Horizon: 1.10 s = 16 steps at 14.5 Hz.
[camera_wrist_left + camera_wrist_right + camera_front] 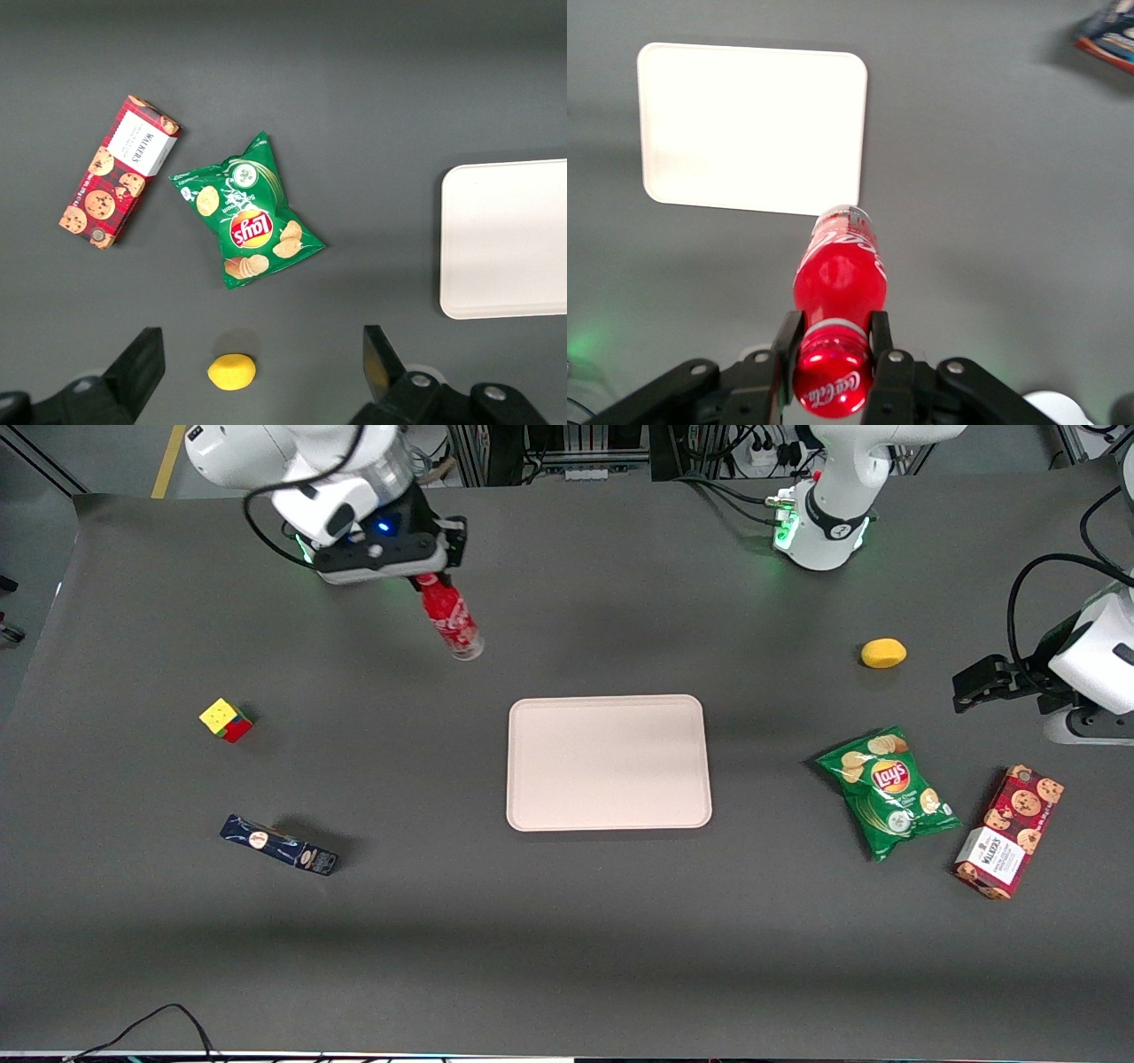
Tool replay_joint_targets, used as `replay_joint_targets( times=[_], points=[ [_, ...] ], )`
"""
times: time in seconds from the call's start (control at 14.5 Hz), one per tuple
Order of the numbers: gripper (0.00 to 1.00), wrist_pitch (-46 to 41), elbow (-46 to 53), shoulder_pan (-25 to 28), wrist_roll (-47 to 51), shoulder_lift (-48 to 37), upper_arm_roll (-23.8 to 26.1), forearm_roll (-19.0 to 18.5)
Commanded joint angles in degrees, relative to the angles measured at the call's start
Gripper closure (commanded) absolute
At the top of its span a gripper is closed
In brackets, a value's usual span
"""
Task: Place coke bottle on tray
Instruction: 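Lift the bottle with the right gripper and carry it toward the tray, then lower the held bottle onto the white tray's edge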
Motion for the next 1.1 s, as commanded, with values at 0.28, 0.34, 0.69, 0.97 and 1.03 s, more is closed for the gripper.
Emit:
replay_joint_targets(
  times=[0.28, 0.34, 0.69, 0.97, 1.03],
  points=[
    [1.0, 13.34, 2.82, 0.03, 1.69, 15.67, 0.89, 1.5],
    [1.0, 14.92, 2.82, 0.03, 1.6, 17.43, 0.89, 1.33],
    [1.0, 22.13, 2.65, 0.12, 1.43, 24.11, 0.89, 0.98],
    [1.0, 25.21, 2.56, 0.12, 1.08, 27.54, 0.89, 0.19],
    [1.0, 25.65, 2.56, 0.12, 0.9, 28.33, 0.89, -0.08]
  ],
)
